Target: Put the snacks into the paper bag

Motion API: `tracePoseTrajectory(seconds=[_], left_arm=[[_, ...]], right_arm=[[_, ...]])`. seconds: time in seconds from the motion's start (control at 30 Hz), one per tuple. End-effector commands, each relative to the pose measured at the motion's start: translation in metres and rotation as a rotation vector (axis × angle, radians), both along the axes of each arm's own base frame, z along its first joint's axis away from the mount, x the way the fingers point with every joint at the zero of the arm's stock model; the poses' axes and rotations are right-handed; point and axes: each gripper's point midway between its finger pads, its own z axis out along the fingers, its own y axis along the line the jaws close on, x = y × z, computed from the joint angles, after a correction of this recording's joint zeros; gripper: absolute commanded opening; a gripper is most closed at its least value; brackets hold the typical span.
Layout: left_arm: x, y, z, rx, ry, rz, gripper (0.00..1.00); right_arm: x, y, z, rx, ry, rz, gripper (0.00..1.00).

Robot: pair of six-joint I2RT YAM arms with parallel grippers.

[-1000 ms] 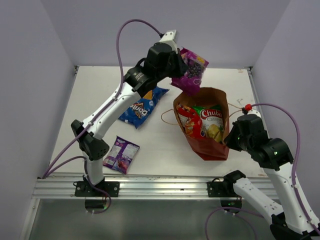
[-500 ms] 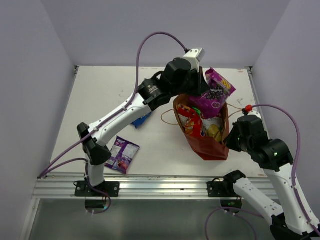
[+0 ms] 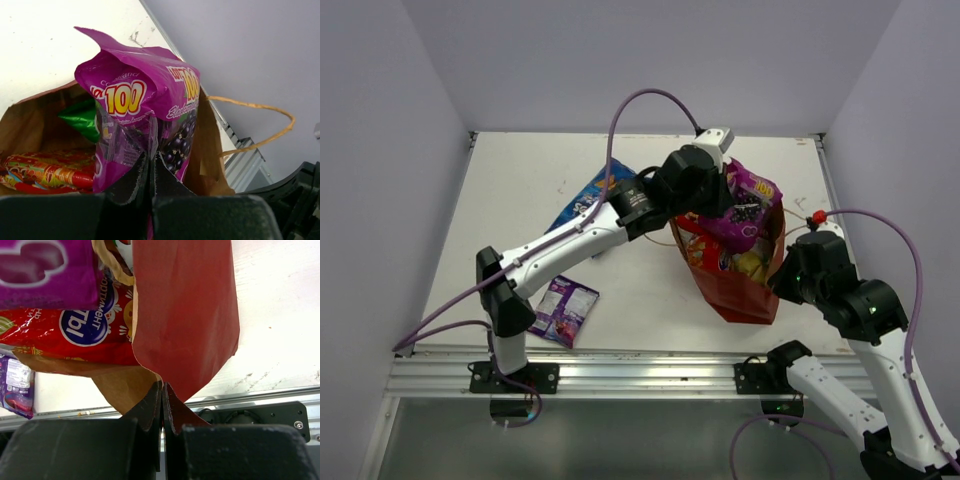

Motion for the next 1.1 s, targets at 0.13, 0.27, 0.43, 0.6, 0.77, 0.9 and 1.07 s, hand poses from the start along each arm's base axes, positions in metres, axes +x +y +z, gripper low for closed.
tracePoseTrajectory(seconds=[0.13,0.27,0.43,0.6,0.77,0.9,1.07], left_arm=[[-0.015,0.021,0.028,-0.076,-0.046,0.040,0.00],[-0.022,0.000,0.013,-0.095,-0.004,-0.038,0.00],[-0.030,-0.027,0.003,-0.089,0.033,-0.131,0.00],[-0.037,-0.054,-0.028,-0.042,0.097,-0.192,0.00],[-0.046,-0.066,-0.054,0.025,0.173,-0.220,0.00],[-0.057,-0.070,-0.055,0.024,0.185,-0.256,0.04],[-0.069,-0.076,-0.032,-0.033,0.133,-0.311,0.43]], right_arm=[[-0.004,-0.005,-0.004,-0.017,0.022,-0.020,0.00],[-0.002,-0.003,-0.004,-0.014,0.027,-0.015,0.00],[-0.004,-0.004,-0.004,-0.013,0.022,-0.017,0.00],[-0.004,-0.005,-0.004,-0.017,0.022,-0.020,0.00],[-0.004,-0.005,-0.003,-0.017,0.021,-0.018,0.00],[-0.003,-0.004,-0.003,-0.016,0.020,-0.015,0.00],[-0.003,-0.003,-0.005,-0.015,0.026,-0.011,0.00]])
